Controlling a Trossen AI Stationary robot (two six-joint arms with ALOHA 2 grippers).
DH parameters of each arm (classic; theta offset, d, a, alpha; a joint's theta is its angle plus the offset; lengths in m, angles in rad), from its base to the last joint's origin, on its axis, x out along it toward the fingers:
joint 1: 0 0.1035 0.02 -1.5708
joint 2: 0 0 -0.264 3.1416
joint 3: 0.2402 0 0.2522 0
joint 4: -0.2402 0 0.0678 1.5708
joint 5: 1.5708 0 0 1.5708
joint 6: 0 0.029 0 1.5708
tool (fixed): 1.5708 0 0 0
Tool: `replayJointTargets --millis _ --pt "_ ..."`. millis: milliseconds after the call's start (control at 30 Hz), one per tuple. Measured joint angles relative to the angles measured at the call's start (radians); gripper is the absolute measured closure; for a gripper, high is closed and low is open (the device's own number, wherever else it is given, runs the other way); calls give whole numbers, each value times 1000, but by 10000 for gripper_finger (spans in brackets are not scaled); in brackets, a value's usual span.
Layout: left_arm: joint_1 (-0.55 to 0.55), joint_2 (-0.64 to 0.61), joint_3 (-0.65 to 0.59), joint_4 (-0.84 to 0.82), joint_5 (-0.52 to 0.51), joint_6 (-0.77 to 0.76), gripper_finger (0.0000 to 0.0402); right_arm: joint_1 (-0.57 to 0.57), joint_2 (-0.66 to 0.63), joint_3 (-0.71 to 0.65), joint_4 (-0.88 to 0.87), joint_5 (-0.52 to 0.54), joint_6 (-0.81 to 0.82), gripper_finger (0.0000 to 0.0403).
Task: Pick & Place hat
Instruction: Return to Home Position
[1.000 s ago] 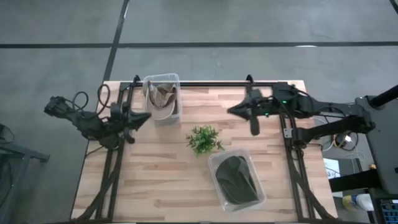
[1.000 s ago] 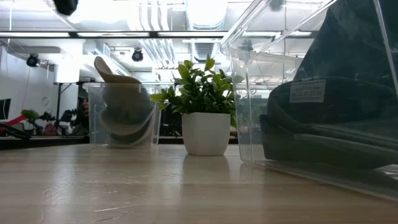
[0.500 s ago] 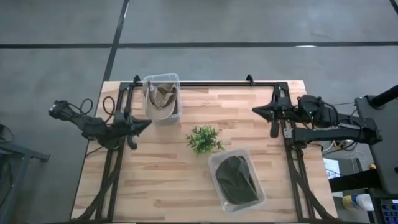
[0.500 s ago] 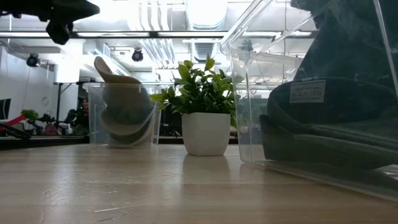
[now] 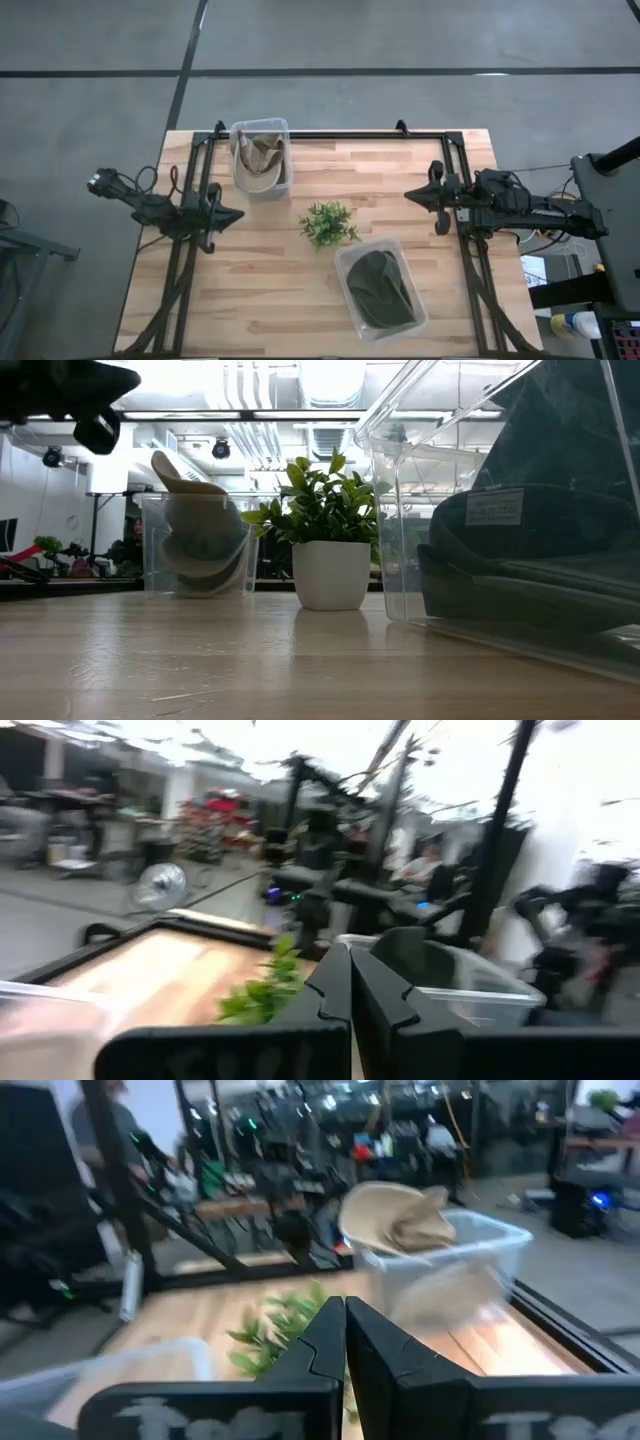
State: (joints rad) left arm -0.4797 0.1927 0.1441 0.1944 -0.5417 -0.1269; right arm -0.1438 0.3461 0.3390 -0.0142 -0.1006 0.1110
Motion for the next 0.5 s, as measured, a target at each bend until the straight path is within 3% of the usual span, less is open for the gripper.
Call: replayJointTargets --millis 200,500 --pt "0 -71 -99 98 74 3 401 -1 -64 -114 148 -72 47 394" --pt "0 -175 -135 46 89 26 401 -1 -147 -266 262 -104 85 394"
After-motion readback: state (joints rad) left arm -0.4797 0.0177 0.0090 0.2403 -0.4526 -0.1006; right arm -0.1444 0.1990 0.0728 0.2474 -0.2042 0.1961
